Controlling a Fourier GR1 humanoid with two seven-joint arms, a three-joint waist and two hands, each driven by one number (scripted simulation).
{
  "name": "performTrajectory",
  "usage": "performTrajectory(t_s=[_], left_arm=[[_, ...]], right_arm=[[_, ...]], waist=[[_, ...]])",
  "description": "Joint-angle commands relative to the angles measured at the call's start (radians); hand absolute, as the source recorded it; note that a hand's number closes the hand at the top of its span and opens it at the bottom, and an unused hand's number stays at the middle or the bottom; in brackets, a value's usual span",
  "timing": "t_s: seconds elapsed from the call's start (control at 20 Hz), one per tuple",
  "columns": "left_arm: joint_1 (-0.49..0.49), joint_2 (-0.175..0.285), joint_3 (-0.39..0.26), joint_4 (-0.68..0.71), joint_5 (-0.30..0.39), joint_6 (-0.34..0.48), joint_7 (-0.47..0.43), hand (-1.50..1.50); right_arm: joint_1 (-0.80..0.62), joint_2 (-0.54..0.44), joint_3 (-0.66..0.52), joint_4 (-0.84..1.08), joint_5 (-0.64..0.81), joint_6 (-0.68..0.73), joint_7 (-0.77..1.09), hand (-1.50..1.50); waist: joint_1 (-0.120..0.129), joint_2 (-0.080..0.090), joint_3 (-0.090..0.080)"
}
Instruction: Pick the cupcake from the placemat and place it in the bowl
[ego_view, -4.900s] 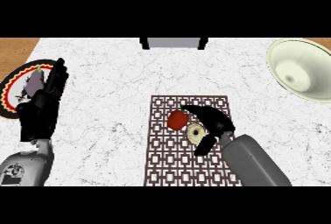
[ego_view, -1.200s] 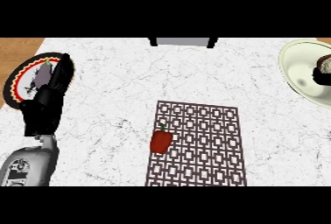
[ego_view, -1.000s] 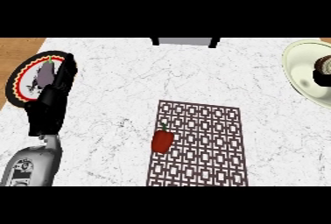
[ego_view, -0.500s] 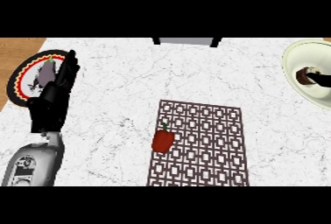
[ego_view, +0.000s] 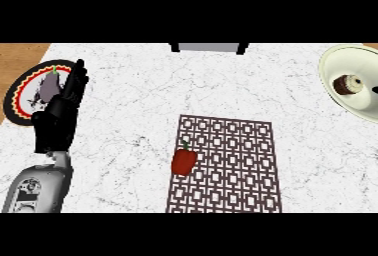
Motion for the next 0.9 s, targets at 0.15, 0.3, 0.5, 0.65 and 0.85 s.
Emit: performTrajectory(t_s=[0.15, 0.3, 0.5, 0.65, 0.85], left_arm=[[0.039, 0.007, 0.01, -0.006, -0.006, 0.003, -0.016, 0.0], [0.01, 0.017, 0.023, 0.003, 0.002, -0.006, 0.016, 0.0], [0.049, 0.036, 0.054, 0.025, 0.034, -0.032, -0.057, 0.0], [0.065, 0.024, 0.036, -0.029, 0.012, -0.019, 0.011, 0.0], [0.08, 0.019, 0.043, 0.029, 0.017, -0.026, -0.089, 0.0]], right_arm=[[0.124, -0.079, -0.081, 0.037, -0.093, 0.207, -0.134, -1.5], [0.151, -0.116, -0.107, 0.036, -0.133, 0.333, -0.164, -1.5], [0.221, -0.105, -0.098, 0.038, -0.142, 0.414, -0.228, -1.5], [0.274, -0.088, -0.082, 0.025, -0.143, 0.437, -0.288, -1.5], [0.288, -0.066, -0.065, 0.013, -0.152, 0.425, -0.311, -1.5]], waist=[[-0.024, -0.011, -0.002], [-0.034, -0.015, -0.002], [-0.036, -0.018, -0.004], [-0.035, -0.021, -0.004], [-0.037, -0.02, -0.004]])
